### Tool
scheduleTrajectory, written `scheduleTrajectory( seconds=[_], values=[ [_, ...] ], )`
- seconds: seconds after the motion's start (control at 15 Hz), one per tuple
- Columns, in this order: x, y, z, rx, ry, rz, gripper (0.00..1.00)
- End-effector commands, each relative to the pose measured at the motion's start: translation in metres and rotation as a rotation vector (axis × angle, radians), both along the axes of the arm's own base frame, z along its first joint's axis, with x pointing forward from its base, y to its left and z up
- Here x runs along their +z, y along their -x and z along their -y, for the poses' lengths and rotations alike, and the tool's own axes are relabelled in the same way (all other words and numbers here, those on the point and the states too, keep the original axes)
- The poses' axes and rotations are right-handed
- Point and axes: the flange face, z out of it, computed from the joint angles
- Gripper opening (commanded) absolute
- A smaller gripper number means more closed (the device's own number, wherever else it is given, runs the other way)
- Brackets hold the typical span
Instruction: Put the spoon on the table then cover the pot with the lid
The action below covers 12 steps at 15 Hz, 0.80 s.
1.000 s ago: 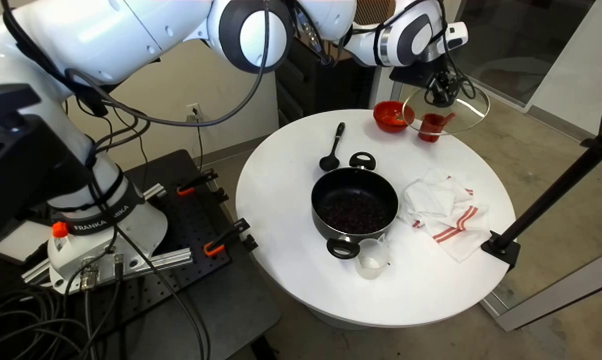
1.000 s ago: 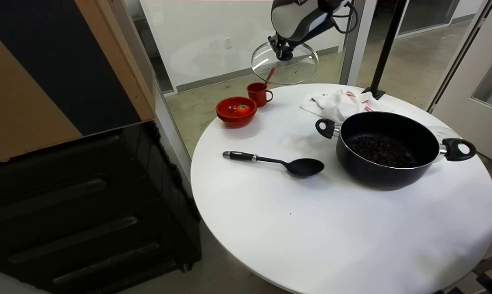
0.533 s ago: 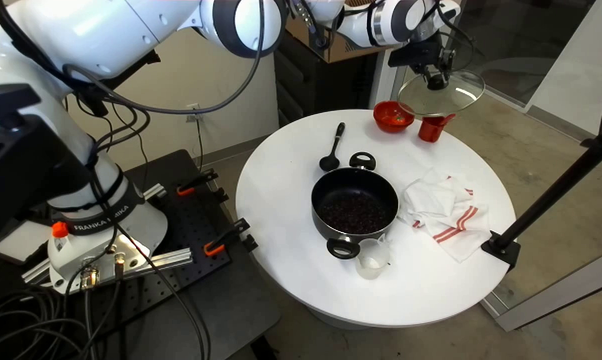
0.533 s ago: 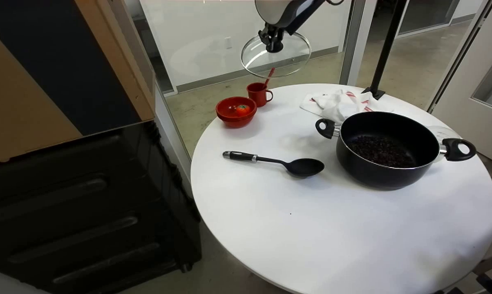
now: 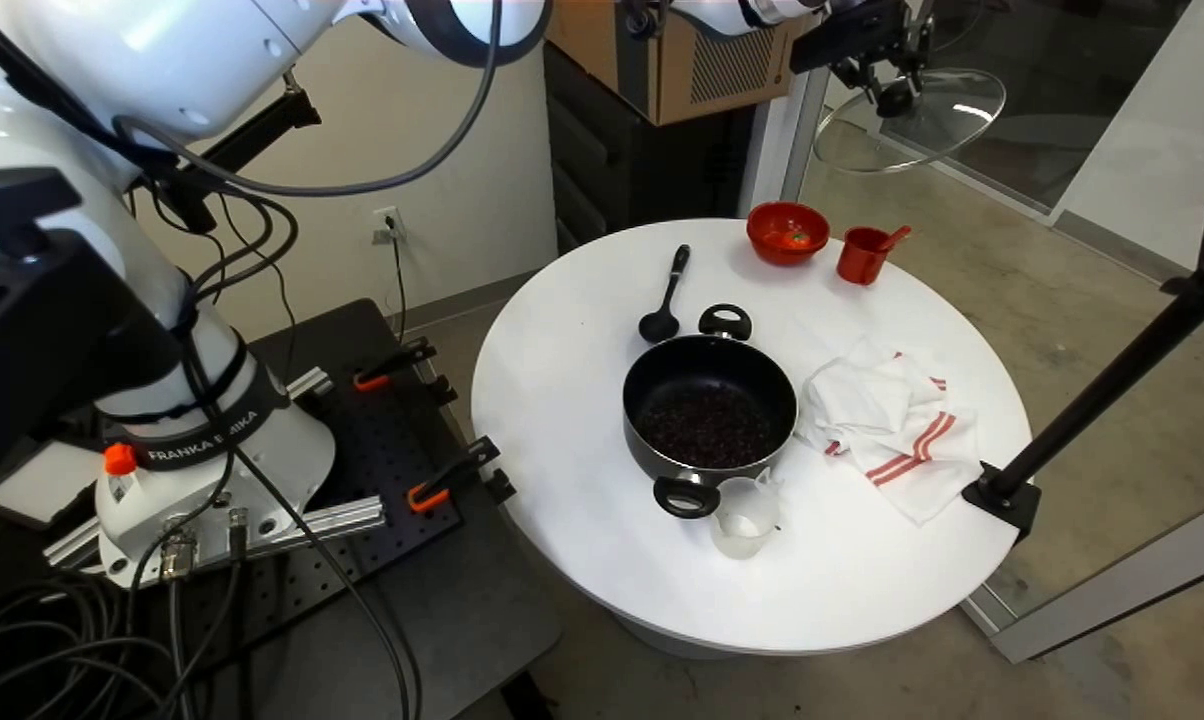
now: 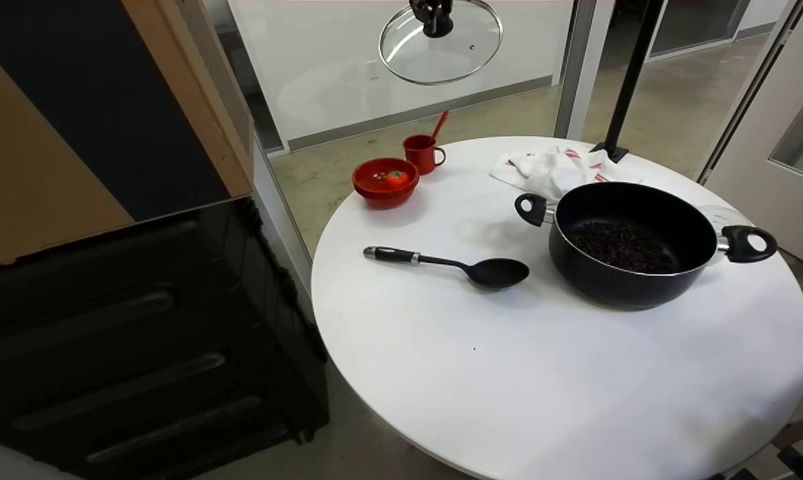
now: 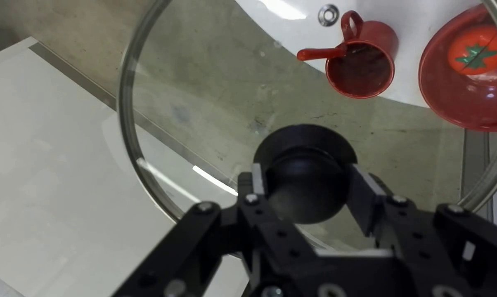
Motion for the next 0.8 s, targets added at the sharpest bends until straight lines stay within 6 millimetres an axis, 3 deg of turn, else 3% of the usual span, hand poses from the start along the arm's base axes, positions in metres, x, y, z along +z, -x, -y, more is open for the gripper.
scheduleTrajectory(
  seconds=[0.0,0.2,0.27,0.73],
  values=[
    [-0.002,0.000,0.000,-0.001,0.001,-0.005,0.50],
    [-0.003,0.000,0.001,-0.002,0.002,-0.008,0.50],
    [-0.007,0.002,0.004,-0.007,-0.017,0.008,0.25],
    [-0.066,0.037,0.059,-0.030,-0.162,-0.010,0.25]
  ],
)
